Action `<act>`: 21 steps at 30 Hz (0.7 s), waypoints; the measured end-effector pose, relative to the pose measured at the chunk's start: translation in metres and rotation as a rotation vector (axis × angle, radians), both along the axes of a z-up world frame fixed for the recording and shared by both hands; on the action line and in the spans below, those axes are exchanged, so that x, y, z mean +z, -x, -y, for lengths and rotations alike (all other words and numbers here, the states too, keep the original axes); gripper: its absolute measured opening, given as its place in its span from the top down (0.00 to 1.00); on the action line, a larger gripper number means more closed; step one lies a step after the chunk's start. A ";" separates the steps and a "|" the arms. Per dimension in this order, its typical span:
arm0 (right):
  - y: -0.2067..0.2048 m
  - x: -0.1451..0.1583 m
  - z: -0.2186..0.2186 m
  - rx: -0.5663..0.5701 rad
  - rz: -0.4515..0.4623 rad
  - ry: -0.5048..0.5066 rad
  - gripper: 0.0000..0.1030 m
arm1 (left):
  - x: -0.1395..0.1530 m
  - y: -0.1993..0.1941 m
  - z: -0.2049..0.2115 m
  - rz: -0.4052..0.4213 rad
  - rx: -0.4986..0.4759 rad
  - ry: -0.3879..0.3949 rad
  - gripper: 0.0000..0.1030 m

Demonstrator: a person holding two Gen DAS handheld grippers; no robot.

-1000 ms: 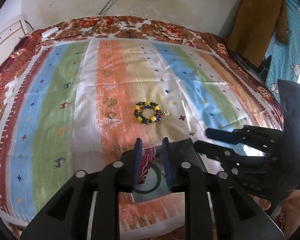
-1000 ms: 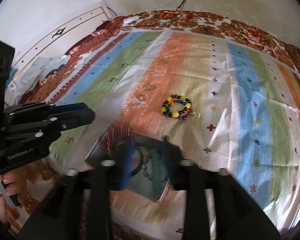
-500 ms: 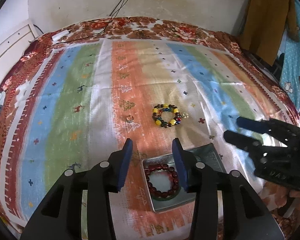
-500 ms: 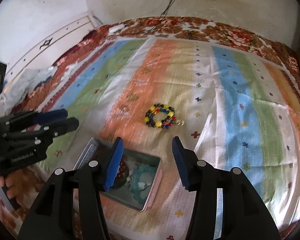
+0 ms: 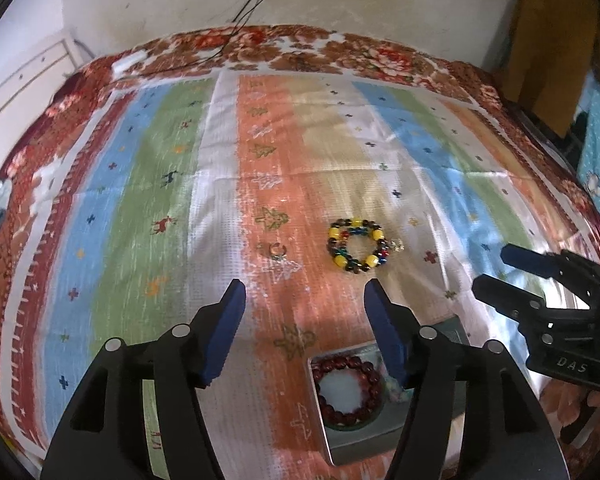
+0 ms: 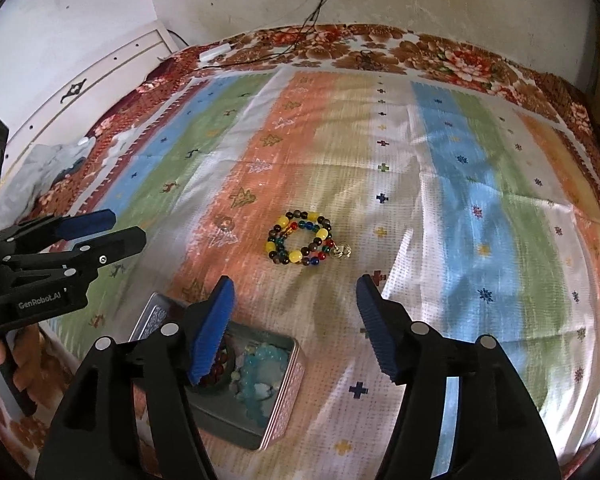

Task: Organize jewelry
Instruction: 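Move both open tools toward the yellow-bead bracelet and silver ring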

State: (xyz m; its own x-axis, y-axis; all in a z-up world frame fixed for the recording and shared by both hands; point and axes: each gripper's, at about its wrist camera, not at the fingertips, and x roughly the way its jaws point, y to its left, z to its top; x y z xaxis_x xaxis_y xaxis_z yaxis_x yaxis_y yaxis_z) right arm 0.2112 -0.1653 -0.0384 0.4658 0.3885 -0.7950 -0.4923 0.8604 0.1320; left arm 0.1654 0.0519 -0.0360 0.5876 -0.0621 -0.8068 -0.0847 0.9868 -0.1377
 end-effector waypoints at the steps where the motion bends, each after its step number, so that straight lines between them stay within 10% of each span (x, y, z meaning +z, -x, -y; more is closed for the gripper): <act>1: -0.002 -0.001 0.000 -0.004 -0.004 -0.003 0.39 | -0.001 -0.002 -0.003 -0.006 0.007 0.012 0.40; 21: -0.058 -0.026 -0.019 -0.028 -0.091 0.020 0.39 | -0.025 -0.055 -0.010 -0.072 0.011 0.012 0.40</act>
